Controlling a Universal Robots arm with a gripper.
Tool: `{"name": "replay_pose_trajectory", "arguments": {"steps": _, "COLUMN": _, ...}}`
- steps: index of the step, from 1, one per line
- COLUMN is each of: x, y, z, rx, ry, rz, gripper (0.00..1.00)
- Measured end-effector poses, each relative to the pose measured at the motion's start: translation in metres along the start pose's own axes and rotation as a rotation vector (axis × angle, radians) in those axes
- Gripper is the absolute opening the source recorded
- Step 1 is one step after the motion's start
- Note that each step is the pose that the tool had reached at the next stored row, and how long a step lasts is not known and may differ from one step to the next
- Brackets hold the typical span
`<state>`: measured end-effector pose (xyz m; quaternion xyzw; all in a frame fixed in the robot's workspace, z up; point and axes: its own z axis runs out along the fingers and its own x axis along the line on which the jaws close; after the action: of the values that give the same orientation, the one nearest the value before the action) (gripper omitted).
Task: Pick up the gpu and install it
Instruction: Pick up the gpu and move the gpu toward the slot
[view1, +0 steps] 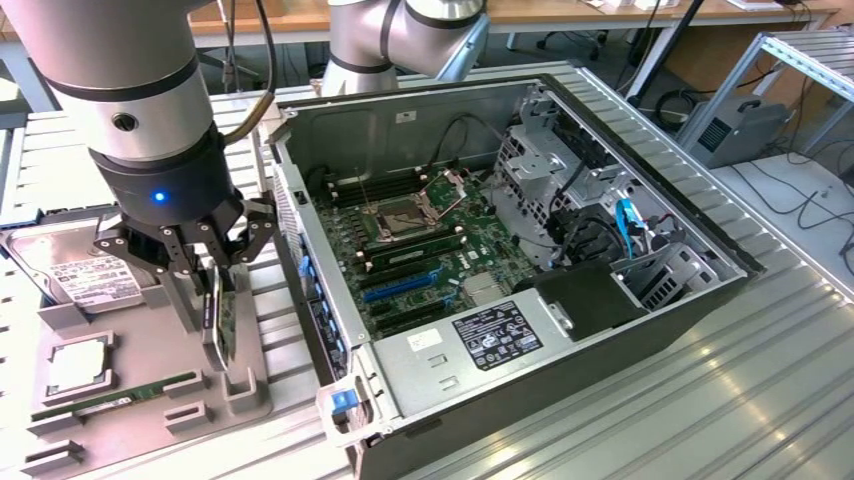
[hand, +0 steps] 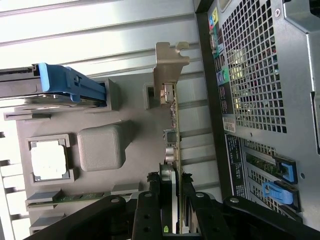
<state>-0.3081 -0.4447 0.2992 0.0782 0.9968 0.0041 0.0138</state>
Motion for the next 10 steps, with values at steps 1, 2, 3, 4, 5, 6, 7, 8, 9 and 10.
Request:
{"name": "replay_pose_trajectory", "arguments": {"steps": 1, "x": 0.0, "y": 0.0, "z": 0.0, "rx": 0.0, "ry": 0.0, "rz": 0.0, "gripper": 0.28}}
{"name": "replay_pose_trajectory", "arguments": {"steps": 2, "x": 0.0, "y": 0.0, "z": 0.0, "rx": 0.0, "ry": 0.0, "rz": 0.0, "gripper": 0.28}}
{"name": "replay_pose_trajectory", "arguments": {"steps": 3, "x": 0.0, "y": 0.0, "z": 0.0, "rx": 0.0, "ry": 0.0, "rz": 0.0, "gripper": 0.28}}
{"name": "replay_pose_trajectory", "arguments": {"steps": 4, "x": 0.0, "y": 0.0, "z": -0.0001, "rx": 0.0001, "ry": 0.0, "rz": 0.0, "gripper": 0.28}}
{"name": "replay_pose_trajectory", "arguments": {"steps": 5, "x": 0.0, "y": 0.0, "z": -0.0007, "rx": 0.0002, "ry": 0.0002, "rz": 0.0, "gripper": 0.28}}
{"name": "replay_pose_trajectory", "arguments": {"steps": 6, "x": 0.0, "y": 0.0, "z": -0.0026, "rx": 0.0002, "ry": 0.0002, "rz": 0.0, "gripper": 0.28}}
{"name": "replay_pose_trajectory", "arguments": {"steps": 7, "x": -0.0001, "y": 0.0, "z": -0.0039, "rx": 0.0001, "ry": 0.0001, "rz": 0.0, "gripper": 0.28}}
{"name": "replay_pose_trajectory", "arguments": {"steps": 8, "x": -0.0001, "y": 0.0, "z": -0.0053, "rx": 0.0002, "ry": 0.0001, "rz": 0.0, "gripper": 0.28}}
{"name": "replay_pose_trajectory", "arguments": {"steps": 9, "x": -0.0002, "y": 0.0001, "z": -0.0064, "rx": 0.0001, "ry": 0.0, "rz": 0.0, "gripper": 0.28}}
{"name": "replay_pose_trajectory", "arguments": {"steps": 10, "x": -0.0002, "y": 0.0001, "z": -0.0064, "rx": -0.0001, "ry": -0.0001, "rz": 0.0, "gripper": 0.28}}
